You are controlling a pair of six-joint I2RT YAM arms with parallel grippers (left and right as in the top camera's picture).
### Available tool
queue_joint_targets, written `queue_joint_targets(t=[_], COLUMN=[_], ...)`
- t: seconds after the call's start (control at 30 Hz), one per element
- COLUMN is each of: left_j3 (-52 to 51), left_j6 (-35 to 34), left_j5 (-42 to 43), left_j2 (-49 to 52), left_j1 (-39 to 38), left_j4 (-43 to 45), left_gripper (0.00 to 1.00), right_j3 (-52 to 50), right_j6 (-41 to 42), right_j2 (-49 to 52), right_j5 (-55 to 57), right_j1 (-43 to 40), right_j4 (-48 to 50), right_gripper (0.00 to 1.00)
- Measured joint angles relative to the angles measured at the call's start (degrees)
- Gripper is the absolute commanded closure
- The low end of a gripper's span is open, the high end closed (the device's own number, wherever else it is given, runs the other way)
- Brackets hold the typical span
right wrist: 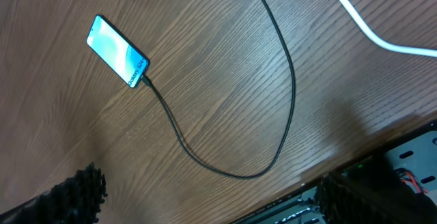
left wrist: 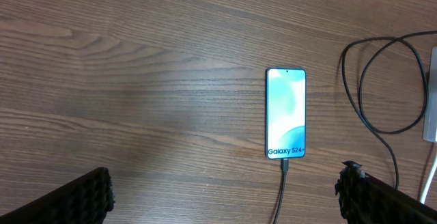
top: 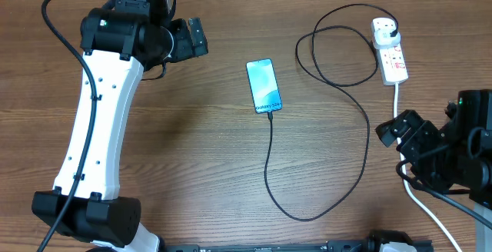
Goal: Plug charger to phone and switch on socket
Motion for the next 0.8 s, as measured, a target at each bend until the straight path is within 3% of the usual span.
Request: queue_joint_targets(t=[0.8], left_j3=[0.00], left_j6=[0.00], left_j5=[0.00], left_j2=[0.00], left_j1=[0.00], left_j4=[0.00], left_gripper=[0.00], right_j3=[-0.72], right_j6=[-1.18], right_j2=[0.07], right_j5=[0.70], right_j1=[0.00], right_j4=[0.09], right_gripper=[0.00])
